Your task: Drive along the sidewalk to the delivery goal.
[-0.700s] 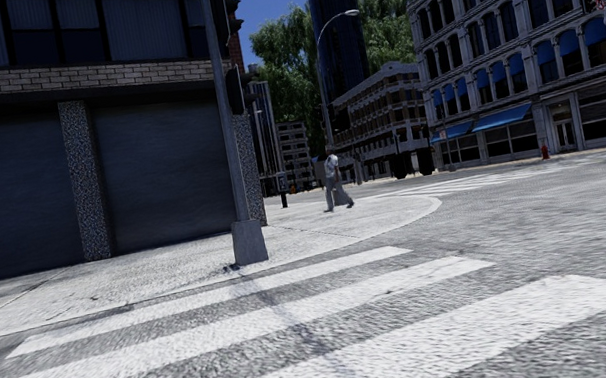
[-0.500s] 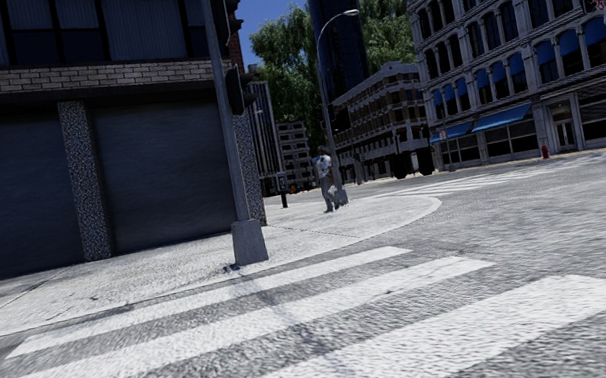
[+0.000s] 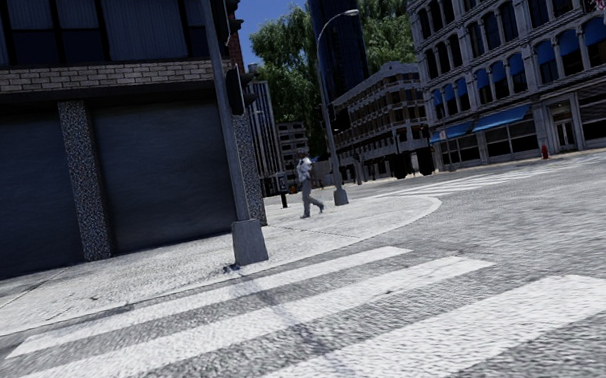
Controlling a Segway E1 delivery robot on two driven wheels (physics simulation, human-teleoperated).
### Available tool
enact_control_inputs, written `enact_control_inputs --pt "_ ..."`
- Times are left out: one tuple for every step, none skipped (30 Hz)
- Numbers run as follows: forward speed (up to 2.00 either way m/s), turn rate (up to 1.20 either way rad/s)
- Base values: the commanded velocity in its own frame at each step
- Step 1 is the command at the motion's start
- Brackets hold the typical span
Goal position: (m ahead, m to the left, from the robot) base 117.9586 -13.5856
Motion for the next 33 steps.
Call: enact_control_inputs --pt "0.0 0.0" --pt "0.0 0.0" --pt "0.0 0.0" --pt "0.0 0.0" --pt "0.0 0.0" --pt "0.0 0.0" --pt "0.0 0.0" --pt "0.0 0.0" --pt "0.0 0.0" --pt "0.0 0.04" --pt "0.0 0.1" --pt "0.23 0.23" --pt "0.56 0.31" --pt "0.56 0.31" --pt "0.67 0.34" --pt "0.73 0.36" --pt "0.75 0.38" --pt "0.75 0.38" --pt "0.78 0.42" --pt "0.8 0.46" --pt "0.81 0.47" --pt "0.81 0.47" --pt "0.86 0.47" --pt "0.89 0.48" --pt "0.92 0.48" --pt "0.94 0.48" --pt "0.94 0.48" --pt "0.94 0.48" --pt "0.94 0.48" --pt "0.95 0.48" --pt "0.95 0.48" --pt "0.95 0.48" --pt "0.96 0.48"
